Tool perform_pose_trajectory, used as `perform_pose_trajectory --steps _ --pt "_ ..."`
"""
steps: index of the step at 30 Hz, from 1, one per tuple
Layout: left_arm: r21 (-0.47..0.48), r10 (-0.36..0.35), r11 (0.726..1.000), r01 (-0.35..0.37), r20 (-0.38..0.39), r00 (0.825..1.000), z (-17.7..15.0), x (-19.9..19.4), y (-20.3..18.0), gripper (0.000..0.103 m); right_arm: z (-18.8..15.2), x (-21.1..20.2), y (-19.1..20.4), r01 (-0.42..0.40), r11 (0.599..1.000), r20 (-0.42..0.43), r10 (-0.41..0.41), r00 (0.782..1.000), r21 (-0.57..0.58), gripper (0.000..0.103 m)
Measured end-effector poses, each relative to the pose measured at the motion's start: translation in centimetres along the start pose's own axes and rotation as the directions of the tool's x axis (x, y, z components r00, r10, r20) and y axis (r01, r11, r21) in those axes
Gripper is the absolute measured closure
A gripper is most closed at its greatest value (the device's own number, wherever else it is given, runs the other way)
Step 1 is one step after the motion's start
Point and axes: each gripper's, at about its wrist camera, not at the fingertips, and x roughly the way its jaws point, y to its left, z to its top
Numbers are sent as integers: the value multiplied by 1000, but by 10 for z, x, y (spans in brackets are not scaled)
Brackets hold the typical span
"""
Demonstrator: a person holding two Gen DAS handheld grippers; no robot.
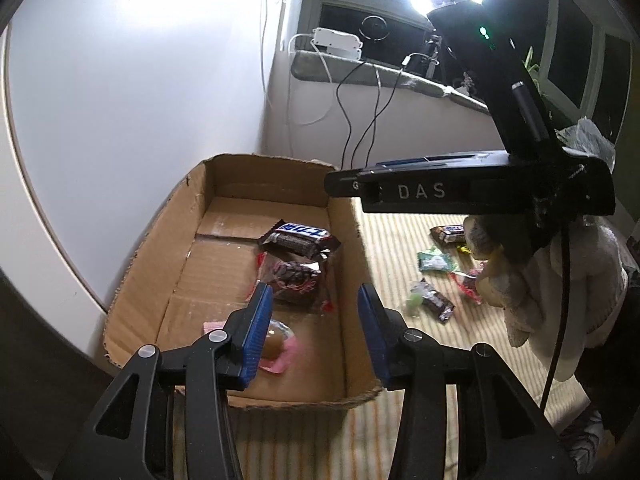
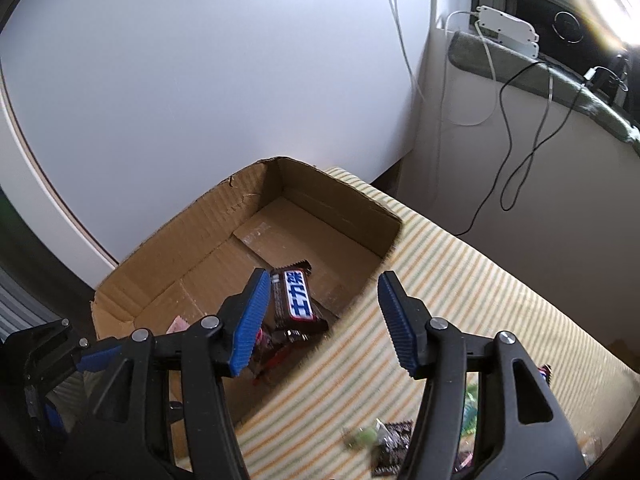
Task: Organize snacks
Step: 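Move both tools back to the bed toward the bagged bread loaf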
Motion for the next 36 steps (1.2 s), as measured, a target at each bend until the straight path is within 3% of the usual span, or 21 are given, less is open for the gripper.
perform_pose_trajectory --steps 2,4,10,11,13,15,25,32,36 --pt "4 -5 1000 5 4 1000 0 -4 -7 60 -4 -7 -3 12 1000 4 -12 1000 4 43" --pt "12 -8 1000 8 5 1000 -1 -7 -13 60 -9 -16 -8 19 1000 11 -19 1000 13 30" --pt "37 -27 999 27 4 1000 -2 -11 -34 59 -30 -49 -27 51 998 45 -53 998 45 27" --pt "45 -35 998 35 5 999 -2 -12 -39 54 -34 -55 -32 58 997 47 -60 997 55 25" --pt "51 -49 997 49 2 999 -1 -12 -47 45 -43 -68 -42 74 994 57 -79 995 80 11" --pt "52 -58 997 58 6 998 -1 -12 -55 33 -51 -80 -52 88 991 76 -97 992 105 8" --pt "81 -141 986 145 -52 989 -2 8 -101 29 -107 -140 -120 177 957 65 -196 978 229 8" --pt "123 -220 965 231 -93 971 -2 23 -146 29 -155 -166 -168 262 916 5 -277 961 304 8" --pt "146 -258 951 273 -117 959 -2 34 -170 29 -181 -176 -196 273 890 -31 -281 959 366 8"
